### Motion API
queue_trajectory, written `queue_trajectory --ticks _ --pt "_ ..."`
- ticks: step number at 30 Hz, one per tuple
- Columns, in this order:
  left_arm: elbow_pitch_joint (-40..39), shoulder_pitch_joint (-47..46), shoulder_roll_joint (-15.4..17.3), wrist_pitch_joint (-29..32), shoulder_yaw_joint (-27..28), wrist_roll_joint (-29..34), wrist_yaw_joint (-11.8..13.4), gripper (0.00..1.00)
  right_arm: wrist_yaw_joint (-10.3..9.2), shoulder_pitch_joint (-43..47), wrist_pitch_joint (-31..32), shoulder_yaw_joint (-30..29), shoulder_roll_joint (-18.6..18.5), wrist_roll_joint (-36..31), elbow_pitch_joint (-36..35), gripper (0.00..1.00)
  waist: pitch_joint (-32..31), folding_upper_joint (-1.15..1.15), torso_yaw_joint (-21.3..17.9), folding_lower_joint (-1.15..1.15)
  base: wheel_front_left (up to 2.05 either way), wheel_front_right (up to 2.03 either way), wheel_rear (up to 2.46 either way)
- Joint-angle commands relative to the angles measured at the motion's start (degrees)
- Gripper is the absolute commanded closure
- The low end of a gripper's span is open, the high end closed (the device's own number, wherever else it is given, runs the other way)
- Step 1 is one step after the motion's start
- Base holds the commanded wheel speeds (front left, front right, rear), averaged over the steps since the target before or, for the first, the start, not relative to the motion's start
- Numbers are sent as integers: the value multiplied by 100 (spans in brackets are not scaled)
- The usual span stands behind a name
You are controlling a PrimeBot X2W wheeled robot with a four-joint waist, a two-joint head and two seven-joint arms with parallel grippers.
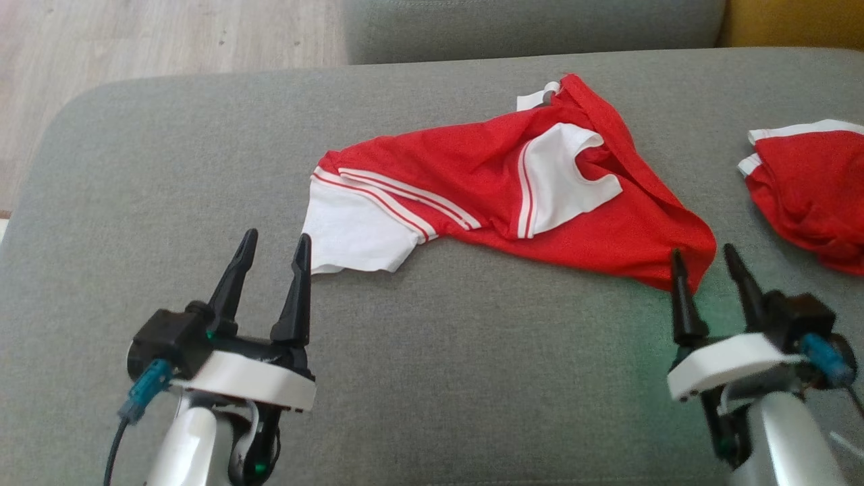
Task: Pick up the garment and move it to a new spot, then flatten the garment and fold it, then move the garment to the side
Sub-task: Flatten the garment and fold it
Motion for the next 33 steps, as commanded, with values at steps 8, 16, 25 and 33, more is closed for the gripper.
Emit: queue_trajectory --ticks 8,16,25,33 --pt "-175 -180 21 -29 201 -19 19 0 -4 466 -243 614 62 486 -549 0 2 0 -173 0 0 0 0" --pt "266 -366 21 -29 136 -10 73 0 -4 352 -298 596 63 588 -632 0 135 0 -290 0 0 0 0" --pt "2019 -1225 45 -29 174 251 356 0 -4 198 -250 667 64 560 -737 0 519 0 -468 0 0 0 0" --pt "3677 -2099 262 183 235 352 573 0 -4 142 -260 663 64 598 -738 0 751 0 -624 0 0 0 0"
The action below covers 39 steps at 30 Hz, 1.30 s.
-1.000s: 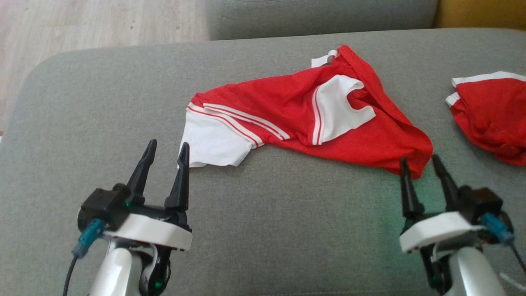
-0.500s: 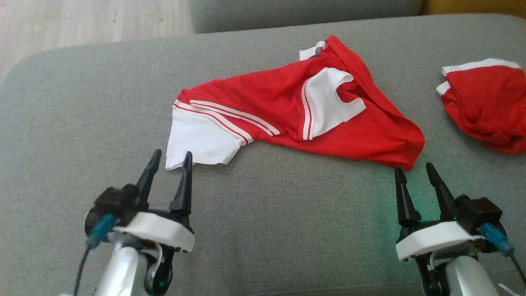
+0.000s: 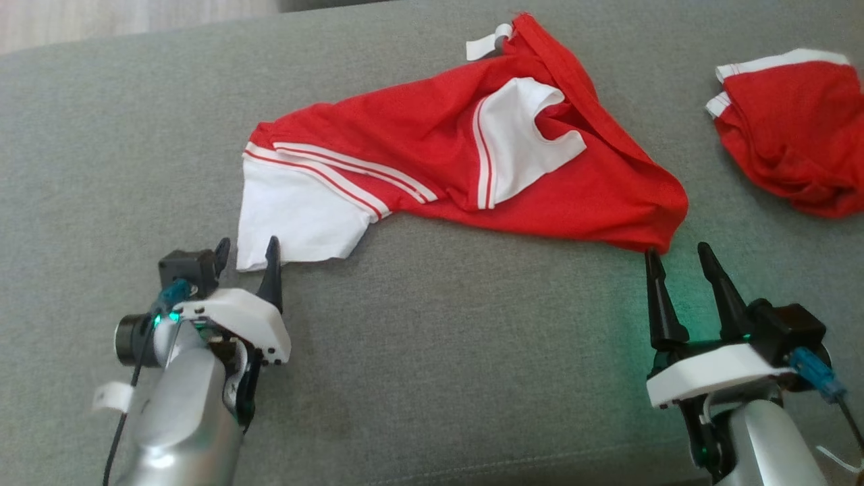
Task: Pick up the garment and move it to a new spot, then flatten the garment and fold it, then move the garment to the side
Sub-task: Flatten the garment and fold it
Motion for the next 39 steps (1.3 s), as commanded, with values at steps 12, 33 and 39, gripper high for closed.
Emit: queue_trajectory --ticks 12,33,39 --pt "1024 -565 170 30 -49 48 -109 0 -4 -225 -94 76 -19 59 -66 0 4 0 -25 0 0 0 0" --pt "-1827 223 102 -215 635 32 43 100 -4 -540 335 -101 -19 521 768 0 -192 0 385 0 0 0 0" --pt "-2004 401 33 -215 672 117 -31 100 -4 -568 525 15 -19 484 1139 0 -208 0 459 0 0 0 0"
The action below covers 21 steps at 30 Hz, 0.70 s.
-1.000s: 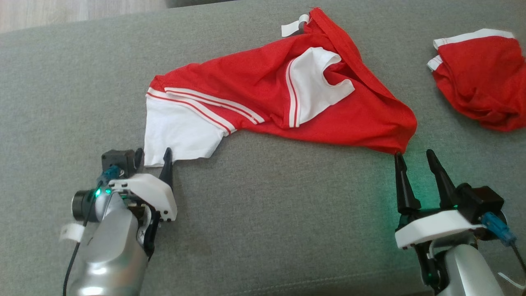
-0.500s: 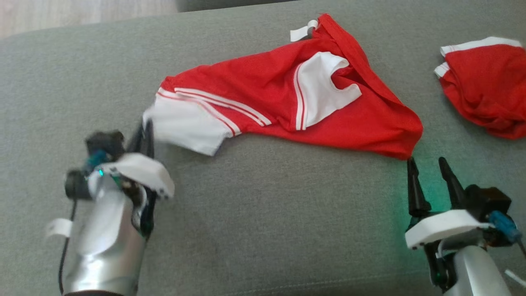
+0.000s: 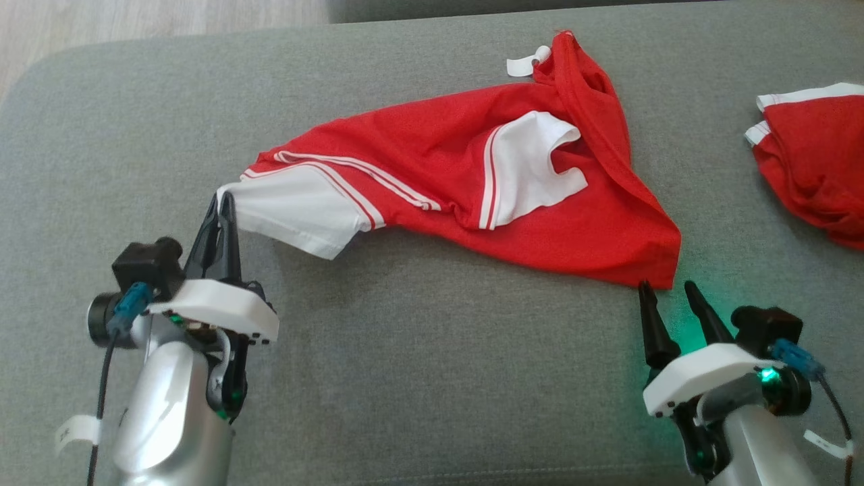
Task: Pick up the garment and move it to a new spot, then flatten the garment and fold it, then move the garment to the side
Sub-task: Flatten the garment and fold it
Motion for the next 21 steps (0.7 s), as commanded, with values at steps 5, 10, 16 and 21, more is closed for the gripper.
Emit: queue_trajectory --ticks 5,10,16,21 --pt "-287 -109 36 -70 207 93 -83 100 -4 -385 -1 52 -23 101 267 0 -1 0 50 0 0 0 0" --pt "-286 -116 10 -71 195 122 -131 100 -4 -650 -27 89 -23 636 681 0 22 0 98 0 0 0 0" --pt "-291 -118 -7 -71 214 149 -156 100 -4 -913 -46 363 -23 1330 1153 0 40 0 134 0 0 0 0" --pt "-235 -89 -14 -71 204 177 -174 100 -4 -1042 -164 532 -22 1575 1503 100 -47 0 161 0 0 0 0"
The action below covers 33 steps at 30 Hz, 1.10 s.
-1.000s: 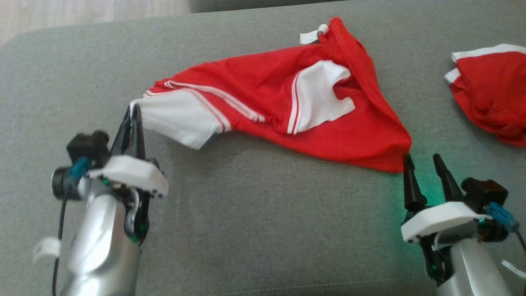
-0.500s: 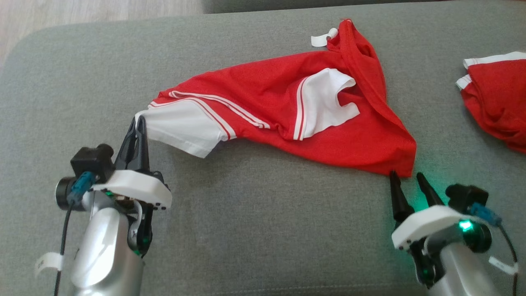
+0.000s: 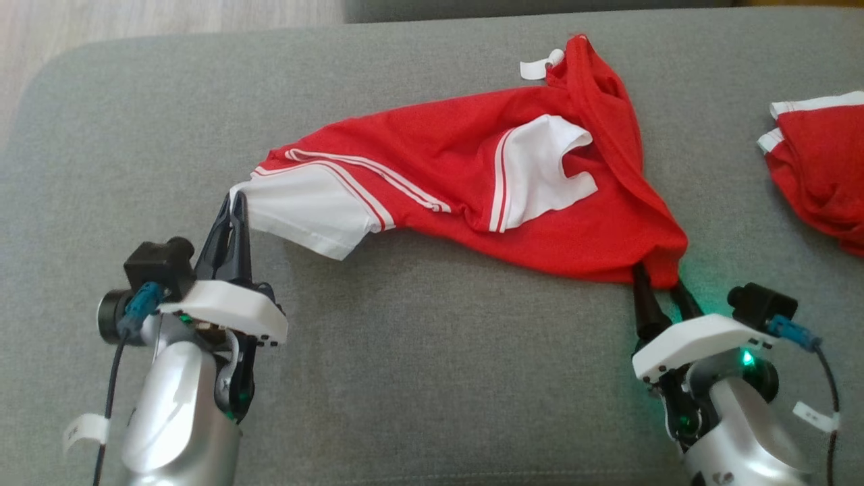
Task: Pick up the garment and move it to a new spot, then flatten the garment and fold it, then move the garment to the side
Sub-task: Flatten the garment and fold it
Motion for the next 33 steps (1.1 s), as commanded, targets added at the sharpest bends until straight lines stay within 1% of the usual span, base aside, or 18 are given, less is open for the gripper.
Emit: queue_trajectory --ticks 1,4,7,10,14,18,20,26,29,30,33 --pt "-164 -88 88 -71 199 31 -25 100 -4 -118 -84 195 1 -2 8 100 -43 0 14 0 0 0 0" --pt "-184 -66 84 -71 209 -7 -46 100 -4 -207 -307 261 1 -80 66 100 -119 0 21 0 0 0 0" --pt "-280 -32 81 -71 302 -212 -113 100 -4 -279 -505 399 1 -265 -85 100 -204 0 12 0 0 0 0" --pt "-489 -47 88 -71 268 -212 -228 100 -4 -335 -630 523 1 -564 -448 100 -299 0 -15 0 0 0 0" --pt "-806 -179 90 -71 413 -401 -335 100 -4 -424 -631 568 -64 -844 -1135 100 -456 0 -35 0 0 0 0" --pt "-1059 -479 148 -71 484 -640 -414 100 -4 -587 -307 720 -314 -901 -1969 100 -663 0 -48 0 0 0 0" --pt "-1098 -721 142 2 545 -1002 -440 100 -4 -725 -62 797 -495 -872 -2405 100 -775 0 -52 0 0 0 0" --pt "-1438 -1802 157 692 779 -1942 -464 100 -4 -1529 670 824 -940 -754 -3538 100 -1048 0 -133 0 0 0 0" --pt "-1761 -2369 162 981 951 -2268 -377 100 -4 -2078 960 772 -1061 -808 -4008 100 -1106 0 -193 0 0 0 0" --pt "-1761 -2369 162 981 951 -2268 -377 100 -4 -2078 960 772 -1061 -808 -4008 100 -1106 0 -193 0 0 0 0" --pt "-2147 -2807 180 1145 1111 -2452 -221 100 -4 -2484 1213 663 -1106 -945 -4409 100 -1157 0 -234 0 0 0 0"
